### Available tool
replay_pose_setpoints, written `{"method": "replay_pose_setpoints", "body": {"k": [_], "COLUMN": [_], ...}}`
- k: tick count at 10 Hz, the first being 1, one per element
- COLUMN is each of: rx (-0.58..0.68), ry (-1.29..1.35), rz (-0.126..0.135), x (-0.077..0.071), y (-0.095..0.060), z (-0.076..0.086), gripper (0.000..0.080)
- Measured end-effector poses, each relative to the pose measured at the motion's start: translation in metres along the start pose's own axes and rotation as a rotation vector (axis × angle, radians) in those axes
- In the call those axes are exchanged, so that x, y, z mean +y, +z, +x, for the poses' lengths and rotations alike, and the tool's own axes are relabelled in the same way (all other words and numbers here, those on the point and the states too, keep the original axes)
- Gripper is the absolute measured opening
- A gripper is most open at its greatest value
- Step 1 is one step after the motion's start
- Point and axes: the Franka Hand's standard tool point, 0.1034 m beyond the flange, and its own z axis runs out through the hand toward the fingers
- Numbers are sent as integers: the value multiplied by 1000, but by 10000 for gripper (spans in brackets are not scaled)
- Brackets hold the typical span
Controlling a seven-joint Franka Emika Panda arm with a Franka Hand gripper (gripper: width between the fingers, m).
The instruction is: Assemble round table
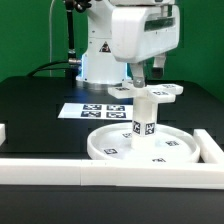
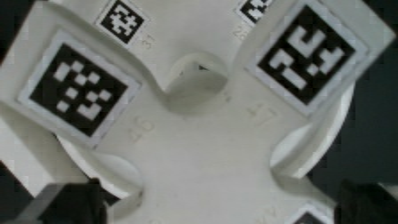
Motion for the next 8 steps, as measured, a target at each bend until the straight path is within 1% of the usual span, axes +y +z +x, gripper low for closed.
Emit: {"method": "replay_pose_setpoints", "body": {"k": [3, 7, 8], "rx": [-18, -20, -20], "ry": [-28, -21, -18], "rz": [11, 12, 12], "x": [-2, -2, -1], "y": [10, 11, 11], "z": [-4, -4, -5], "gripper": [649, 649, 558]}}
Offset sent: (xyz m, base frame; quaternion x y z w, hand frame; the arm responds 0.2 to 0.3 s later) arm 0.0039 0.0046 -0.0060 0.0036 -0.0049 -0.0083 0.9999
